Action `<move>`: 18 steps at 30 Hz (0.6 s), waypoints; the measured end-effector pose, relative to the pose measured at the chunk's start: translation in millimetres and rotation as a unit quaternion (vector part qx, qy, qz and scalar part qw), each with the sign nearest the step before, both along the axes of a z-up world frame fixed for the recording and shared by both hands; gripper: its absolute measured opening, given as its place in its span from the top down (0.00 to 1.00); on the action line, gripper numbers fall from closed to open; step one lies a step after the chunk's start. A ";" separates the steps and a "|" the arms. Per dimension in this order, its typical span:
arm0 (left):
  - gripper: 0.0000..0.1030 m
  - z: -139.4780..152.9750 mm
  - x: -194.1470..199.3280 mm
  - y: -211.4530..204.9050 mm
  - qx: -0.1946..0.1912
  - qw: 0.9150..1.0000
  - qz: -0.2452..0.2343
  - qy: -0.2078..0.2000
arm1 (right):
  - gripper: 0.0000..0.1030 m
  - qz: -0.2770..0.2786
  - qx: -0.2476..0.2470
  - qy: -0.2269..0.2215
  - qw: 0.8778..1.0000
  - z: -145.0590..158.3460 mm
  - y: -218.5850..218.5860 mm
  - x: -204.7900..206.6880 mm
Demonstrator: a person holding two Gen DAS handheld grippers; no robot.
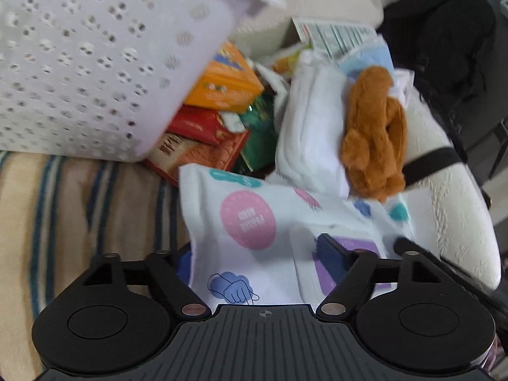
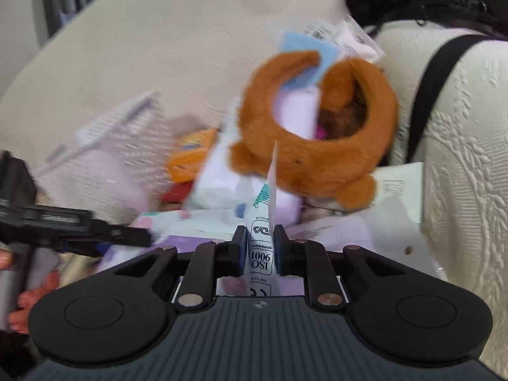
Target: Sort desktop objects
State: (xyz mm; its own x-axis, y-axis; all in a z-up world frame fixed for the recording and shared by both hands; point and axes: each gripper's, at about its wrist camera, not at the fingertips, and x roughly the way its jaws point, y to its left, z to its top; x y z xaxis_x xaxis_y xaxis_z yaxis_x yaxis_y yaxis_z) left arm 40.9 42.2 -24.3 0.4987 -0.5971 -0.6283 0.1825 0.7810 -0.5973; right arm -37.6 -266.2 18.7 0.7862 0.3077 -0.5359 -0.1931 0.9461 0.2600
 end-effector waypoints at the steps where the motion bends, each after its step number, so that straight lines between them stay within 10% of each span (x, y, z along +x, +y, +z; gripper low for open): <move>1: 0.25 3.8 -3.2 1.6 -0.004 1.000 0.003 -0.003 | 0.82 0.001 -0.001 -0.004 1.000 4.2 0.7 -4.8; 18: 0.38 106.4 -26.5 2.1 0.040 0.995 0.012 -0.094 | 0.81 -0.014 0.041 -0.057 0.997 80.0 0.6 -17.2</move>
State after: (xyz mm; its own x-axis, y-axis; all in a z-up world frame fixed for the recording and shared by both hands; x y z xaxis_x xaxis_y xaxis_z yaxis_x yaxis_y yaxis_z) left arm 14.5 44.4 82.1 0.6261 -0.5351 -0.5671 0.2660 0.8303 -0.4898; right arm -54.9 -265.6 98.8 0.8497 0.3240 -0.4159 -0.2001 0.9281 0.3141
